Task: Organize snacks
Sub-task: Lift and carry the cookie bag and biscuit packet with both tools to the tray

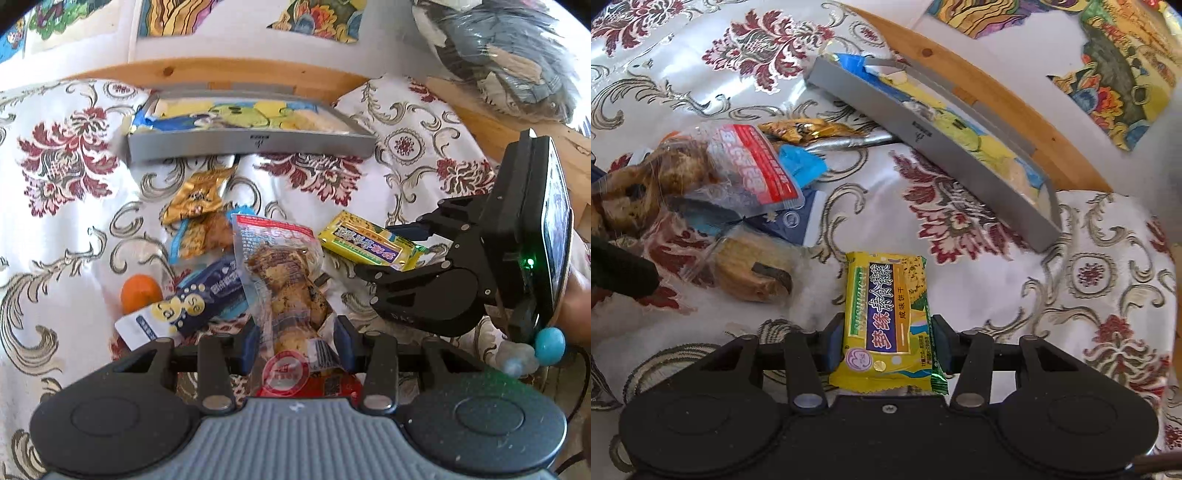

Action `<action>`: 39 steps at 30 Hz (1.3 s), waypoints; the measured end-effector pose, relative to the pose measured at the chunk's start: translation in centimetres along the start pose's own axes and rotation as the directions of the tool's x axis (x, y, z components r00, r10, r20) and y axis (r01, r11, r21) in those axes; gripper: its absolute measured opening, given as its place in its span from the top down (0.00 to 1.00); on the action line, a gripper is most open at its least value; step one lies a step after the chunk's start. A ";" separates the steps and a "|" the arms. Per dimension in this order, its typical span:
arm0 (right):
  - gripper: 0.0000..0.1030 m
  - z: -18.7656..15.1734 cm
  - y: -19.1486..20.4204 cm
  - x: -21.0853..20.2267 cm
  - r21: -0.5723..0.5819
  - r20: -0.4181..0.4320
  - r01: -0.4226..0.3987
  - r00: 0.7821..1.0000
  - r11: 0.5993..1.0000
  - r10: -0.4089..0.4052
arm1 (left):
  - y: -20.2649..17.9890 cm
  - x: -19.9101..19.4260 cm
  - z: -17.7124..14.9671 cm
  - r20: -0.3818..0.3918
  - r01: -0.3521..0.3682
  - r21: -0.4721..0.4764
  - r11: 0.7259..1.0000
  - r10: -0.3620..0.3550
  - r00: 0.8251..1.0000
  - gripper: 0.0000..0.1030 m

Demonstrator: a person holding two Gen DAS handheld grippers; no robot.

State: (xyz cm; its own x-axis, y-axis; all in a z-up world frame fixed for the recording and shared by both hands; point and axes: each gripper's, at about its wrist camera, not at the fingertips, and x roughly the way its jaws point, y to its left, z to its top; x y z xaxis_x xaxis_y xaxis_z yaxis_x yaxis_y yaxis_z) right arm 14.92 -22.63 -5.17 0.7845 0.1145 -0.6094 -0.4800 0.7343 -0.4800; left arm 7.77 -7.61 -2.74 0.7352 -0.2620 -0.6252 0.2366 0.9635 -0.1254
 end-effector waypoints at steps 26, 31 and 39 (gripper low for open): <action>0.52 3.6 -3.7 0.2 0.202 0.367 0.229 0.884 0.952 -0.290 | 3.2 2.7 11.3 0.175 -0.152 -0.134 0.979 0.174 0.969 0.55; 0.52 5.1 -5.5 1.1 0.280 0.444 0.222 0.833 0.934 -0.331 | 3.5 4.5 14.7 0.206 -0.181 -0.154 0.971 0.211 0.956 0.54; 0.52 7.4 -8.4 4.4 0.295 0.495 0.209 0.801 0.932 -0.336 | 4.7 8.4 19.4 0.240 -0.234 -0.203 0.951 0.280 0.930 0.54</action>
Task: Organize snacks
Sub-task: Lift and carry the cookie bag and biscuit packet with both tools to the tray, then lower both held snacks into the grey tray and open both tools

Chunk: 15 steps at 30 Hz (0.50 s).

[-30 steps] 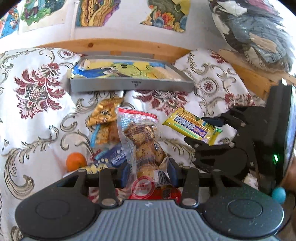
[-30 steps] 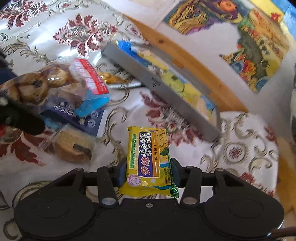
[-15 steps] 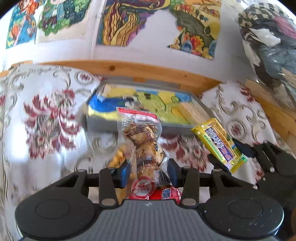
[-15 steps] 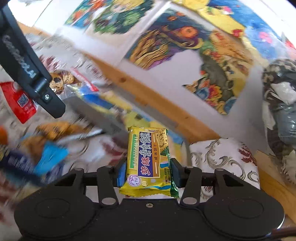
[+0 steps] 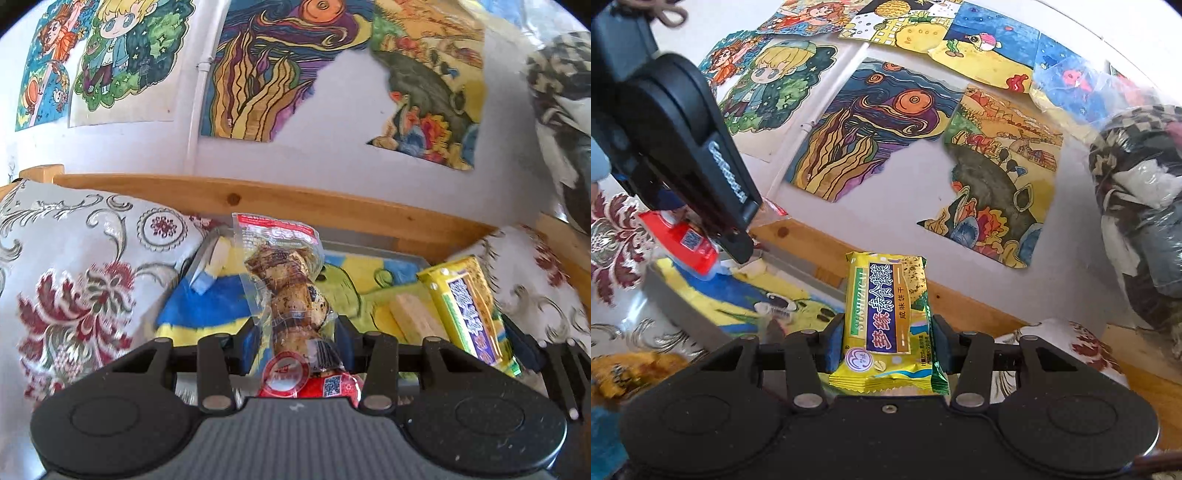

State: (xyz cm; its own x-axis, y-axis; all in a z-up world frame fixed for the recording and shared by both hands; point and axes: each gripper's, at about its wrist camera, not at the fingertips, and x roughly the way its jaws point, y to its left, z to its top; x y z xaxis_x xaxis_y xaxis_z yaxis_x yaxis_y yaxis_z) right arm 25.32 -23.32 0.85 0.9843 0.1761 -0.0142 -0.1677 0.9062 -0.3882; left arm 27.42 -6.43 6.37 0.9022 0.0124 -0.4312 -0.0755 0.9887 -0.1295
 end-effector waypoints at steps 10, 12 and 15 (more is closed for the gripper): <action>0.52 -0.3 0.4 5.4 0.075 -0.137 -0.094 0.985 0.993 0.103 | -0.7 6.0 1.4 -0.092 -0.044 -0.010 0.999 0.043 0.995 0.54; 0.52 -0.4 0.5 6.0 0.084 -0.155 -0.094 0.982 0.992 0.107 | -0.7 6.7 1.1 -0.111 -0.050 -0.020 0.999 0.047 0.993 0.54; 0.52 -0.5 0.3 6.9 0.117 -0.189 -0.091 0.976 0.989 0.112 | -0.9 7.5 0.8 -0.139 -0.051 -0.024 0.998 0.047 0.989 0.54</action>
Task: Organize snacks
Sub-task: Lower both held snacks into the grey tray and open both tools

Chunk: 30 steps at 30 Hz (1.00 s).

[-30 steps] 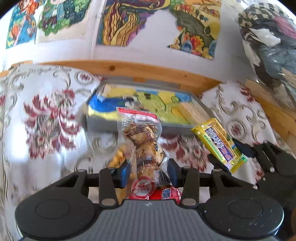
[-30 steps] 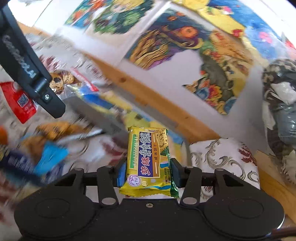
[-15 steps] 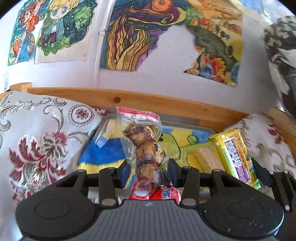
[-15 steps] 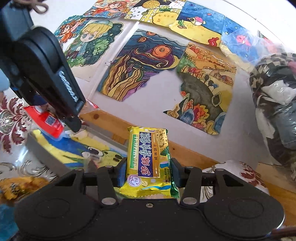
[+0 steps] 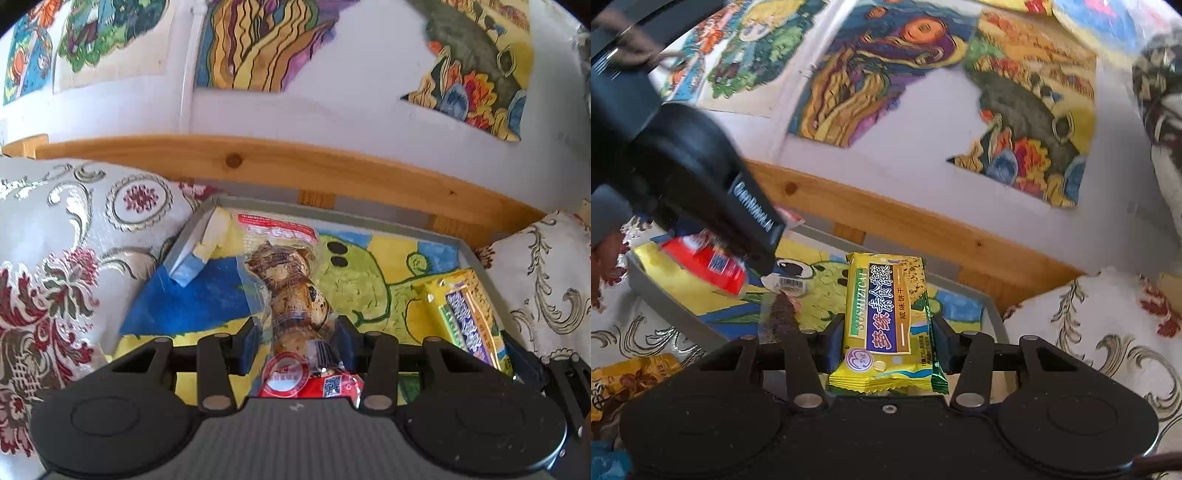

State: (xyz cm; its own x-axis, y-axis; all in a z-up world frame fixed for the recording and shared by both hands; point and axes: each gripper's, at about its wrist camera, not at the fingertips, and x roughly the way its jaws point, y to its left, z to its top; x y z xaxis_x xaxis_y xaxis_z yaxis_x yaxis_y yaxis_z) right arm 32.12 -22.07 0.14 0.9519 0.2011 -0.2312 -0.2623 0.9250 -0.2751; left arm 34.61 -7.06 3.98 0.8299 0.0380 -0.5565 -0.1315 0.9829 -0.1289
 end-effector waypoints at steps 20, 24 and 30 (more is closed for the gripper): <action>0.50 -0.7 -1.1 2.3 0.081 -0.109 -0.011 0.994 0.997 0.020 | 0.9 2.6 -0.8 -0.134 -0.014 -0.061 0.998 0.006 0.991 0.49; 0.48 -0.5 -1.1 2.1 0.075 -0.093 -0.009 0.995 0.997 0.016 | 1.1 2.5 -0.8 -0.127 -0.022 -0.068 0.997 0.014 0.992 0.30; 0.38 -0.2 -1.3 1.5 0.081 -0.077 0.008 0.997 0.997 -0.002 | 1.3 1.0 -0.5 -0.072 -0.029 -0.057 0.998 0.025 0.997 0.13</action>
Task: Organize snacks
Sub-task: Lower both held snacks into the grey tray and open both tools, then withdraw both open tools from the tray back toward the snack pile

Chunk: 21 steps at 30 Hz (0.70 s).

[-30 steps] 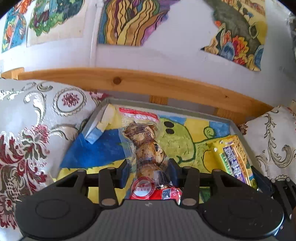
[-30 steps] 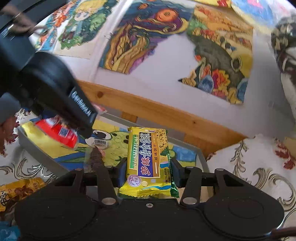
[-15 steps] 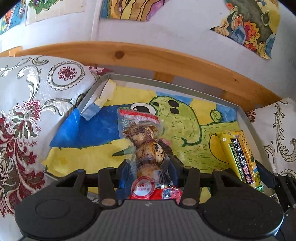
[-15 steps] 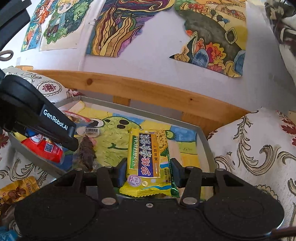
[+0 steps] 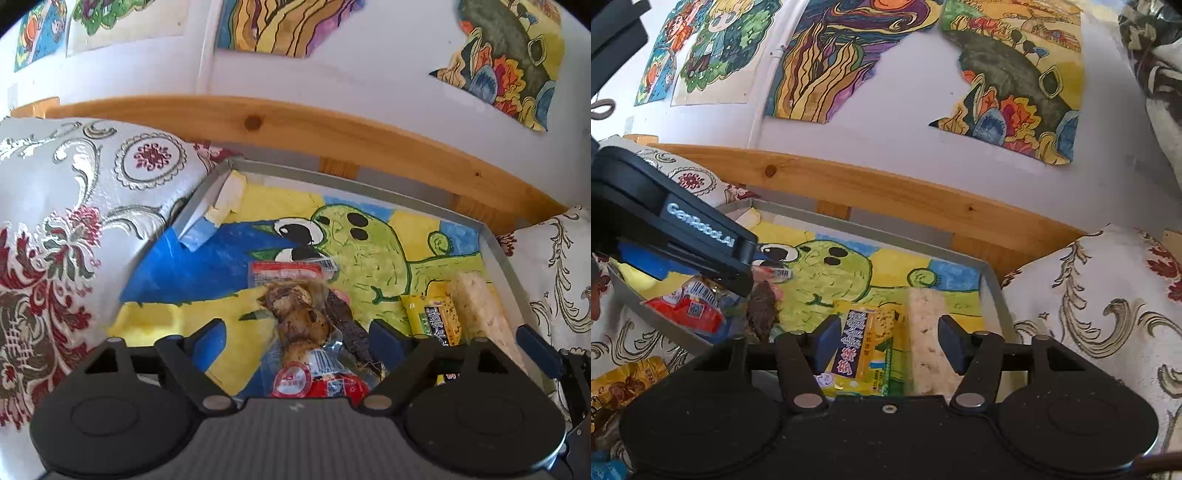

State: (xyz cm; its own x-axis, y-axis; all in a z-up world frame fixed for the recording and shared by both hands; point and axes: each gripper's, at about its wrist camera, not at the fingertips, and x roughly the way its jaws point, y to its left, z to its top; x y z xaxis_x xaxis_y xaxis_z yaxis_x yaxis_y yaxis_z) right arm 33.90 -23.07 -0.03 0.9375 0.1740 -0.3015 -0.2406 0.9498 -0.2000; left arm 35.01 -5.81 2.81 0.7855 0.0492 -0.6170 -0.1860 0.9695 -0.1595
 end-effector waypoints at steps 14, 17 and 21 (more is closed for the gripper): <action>0.03 1.9 -1.0 -5.6 0.066 0.123 0.070 0.989 0.995 -0.078 | 2.0 -7.1 -1.9 0.174 -0.129 -0.082 0.988 0.142 0.975 0.01; 0.01 2.2 -1.2 -7.6 0.086 0.160 0.091 0.982 0.992 -0.104 | 2.4 -8.8 -2.8 0.200 -0.132 -0.087 0.987 0.147 0.969 0.01; 0.01 2.3 -1.4 -10.1 0.104 0.207 0.100 0.971 0.990 -0.120 | 2.9 -11.3 -4.3 0.246 -0.133 -0.082 0.988 0.149 0.958 0.01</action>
State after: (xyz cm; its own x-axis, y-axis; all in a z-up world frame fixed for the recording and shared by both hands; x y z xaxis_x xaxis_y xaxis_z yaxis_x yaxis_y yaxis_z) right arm 25.33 -25.51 5.45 0.9911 0.1090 -0.0761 -0.1183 0.9843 -0.1306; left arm 23.04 -4.64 6.04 0.8697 0.2506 -0.4253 -0.3364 0.9314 -0.1390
